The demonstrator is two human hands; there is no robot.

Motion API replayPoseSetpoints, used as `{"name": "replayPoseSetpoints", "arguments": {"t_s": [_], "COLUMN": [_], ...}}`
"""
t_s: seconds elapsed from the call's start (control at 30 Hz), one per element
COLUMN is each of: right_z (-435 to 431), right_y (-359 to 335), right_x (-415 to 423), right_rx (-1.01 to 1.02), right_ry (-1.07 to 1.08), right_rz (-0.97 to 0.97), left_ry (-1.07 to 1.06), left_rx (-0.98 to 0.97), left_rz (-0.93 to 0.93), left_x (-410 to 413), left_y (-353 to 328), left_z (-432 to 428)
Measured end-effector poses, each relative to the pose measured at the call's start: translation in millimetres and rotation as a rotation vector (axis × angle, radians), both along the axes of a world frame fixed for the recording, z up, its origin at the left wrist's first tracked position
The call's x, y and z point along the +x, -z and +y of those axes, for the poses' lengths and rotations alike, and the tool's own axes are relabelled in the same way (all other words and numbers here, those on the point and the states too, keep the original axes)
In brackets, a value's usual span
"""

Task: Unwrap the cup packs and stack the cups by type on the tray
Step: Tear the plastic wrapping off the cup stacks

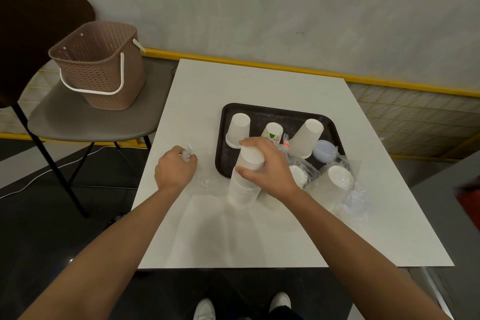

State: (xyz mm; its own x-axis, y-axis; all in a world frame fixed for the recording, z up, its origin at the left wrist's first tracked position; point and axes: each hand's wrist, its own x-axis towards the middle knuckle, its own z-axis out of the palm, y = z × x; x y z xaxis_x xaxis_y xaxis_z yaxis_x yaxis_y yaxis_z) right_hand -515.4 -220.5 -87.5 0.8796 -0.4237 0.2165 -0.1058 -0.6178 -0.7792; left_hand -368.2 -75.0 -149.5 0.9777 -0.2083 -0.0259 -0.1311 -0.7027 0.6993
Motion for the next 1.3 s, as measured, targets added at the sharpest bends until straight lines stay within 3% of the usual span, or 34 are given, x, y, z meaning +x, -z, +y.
{"name": "replayPoseSetpoints", "arguments": {"t_s": [0.3,0.63,0.93,1.13,1.3], "right_z": [-4.8,-3.6,-3.5,-3.3,-4.8], "right_y": [-9.0,-8.5,-14.1,-13.2,-12.3], "right_x": [-3.1,-3.2,-0.2,3.1,3.2], "right_rx": [-0.073,-0.143,-0.166,-0.176,-0.169], "right_ry": [-0.065,-0.060,-0.033,-0.026,-0.029], "right_rz": [0.108,0.065,0.051,0.067,0.067], "left_ry": [-0.140,-0.500,-0.684,-0.628,-0.620], "left_rx": [0.038,-0.464,-0.766,-0.631,-0.486], "left_rz": [0.257,0.416,0.251,0.280,0.428], "left_x": [-3.9,8.2,25.5,29.0,25.1], "left_y": [14.3,5.0,-21.4,-9.5,6.6], "left_z": [10.4,7.1,-4.4,-6.5,-3.9]}}
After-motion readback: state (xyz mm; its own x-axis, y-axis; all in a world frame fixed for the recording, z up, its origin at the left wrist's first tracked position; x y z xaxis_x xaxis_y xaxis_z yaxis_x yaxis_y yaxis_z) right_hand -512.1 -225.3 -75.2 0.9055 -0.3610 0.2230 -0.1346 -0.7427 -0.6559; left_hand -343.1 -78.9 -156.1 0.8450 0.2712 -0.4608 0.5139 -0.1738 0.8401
